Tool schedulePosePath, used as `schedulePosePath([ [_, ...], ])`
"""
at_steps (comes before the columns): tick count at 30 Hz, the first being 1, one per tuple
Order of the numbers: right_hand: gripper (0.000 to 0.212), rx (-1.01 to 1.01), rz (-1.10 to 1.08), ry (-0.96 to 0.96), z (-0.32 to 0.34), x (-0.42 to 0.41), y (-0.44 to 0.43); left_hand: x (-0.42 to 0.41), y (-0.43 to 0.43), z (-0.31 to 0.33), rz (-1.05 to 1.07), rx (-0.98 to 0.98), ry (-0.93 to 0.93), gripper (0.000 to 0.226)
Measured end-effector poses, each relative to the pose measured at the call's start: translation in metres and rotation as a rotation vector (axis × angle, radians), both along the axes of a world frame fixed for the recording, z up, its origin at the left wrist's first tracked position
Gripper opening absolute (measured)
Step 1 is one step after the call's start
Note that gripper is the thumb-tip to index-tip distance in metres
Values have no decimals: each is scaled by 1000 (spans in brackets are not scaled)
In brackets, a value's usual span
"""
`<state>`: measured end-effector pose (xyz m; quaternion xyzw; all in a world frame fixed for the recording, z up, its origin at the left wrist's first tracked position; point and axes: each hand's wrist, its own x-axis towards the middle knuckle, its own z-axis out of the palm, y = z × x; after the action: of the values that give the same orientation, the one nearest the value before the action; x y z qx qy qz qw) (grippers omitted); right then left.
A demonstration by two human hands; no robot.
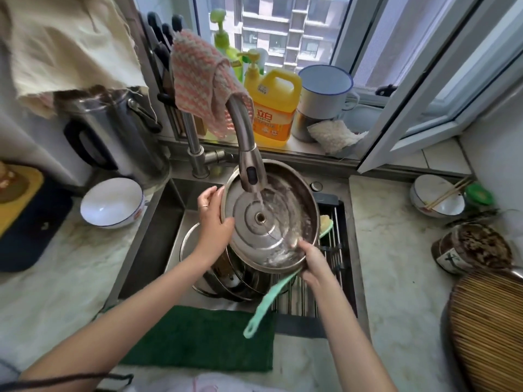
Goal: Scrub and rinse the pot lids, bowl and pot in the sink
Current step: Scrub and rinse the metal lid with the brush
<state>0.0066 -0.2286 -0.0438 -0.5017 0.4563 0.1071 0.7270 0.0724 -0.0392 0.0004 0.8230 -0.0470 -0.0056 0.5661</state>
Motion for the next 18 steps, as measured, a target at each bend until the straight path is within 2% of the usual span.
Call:
schedulePosePath([
  [2,28,-38,-86,-70,-1,4,-1,11,3,-6,13,78,-31,59],
  [4,28,-158,-136,-123,4,8,-5,17,1,-17,25,242,-43,73],
  [7,28,-544,-99,-127,28,11,-10,12,-9,-36,-56,652,-126,96],
  [8,27,-677,-84,-109,38,11,-11,9,-15,-43,-154,778,-168,96],
  [10,27,-874,-23,-112,58,10,-9,2,-27,-54,-502,948,-220,79],
  [12,28,-1034,74,-106,72,8,-8,2,-34,-66,-837,1034,-239,69],
  [13,29,-1092,111,-105,76,7,-7,7,-34,-69,-894,1068,-265,72],
  [15,31,-1163,152,-91,80,3,-8,26,-32,-70,-827,1212,-336,71],
  [18,32,-1176,119,-82,79,0,-9,40,-35,-59,-634,1425,-310,65],
])
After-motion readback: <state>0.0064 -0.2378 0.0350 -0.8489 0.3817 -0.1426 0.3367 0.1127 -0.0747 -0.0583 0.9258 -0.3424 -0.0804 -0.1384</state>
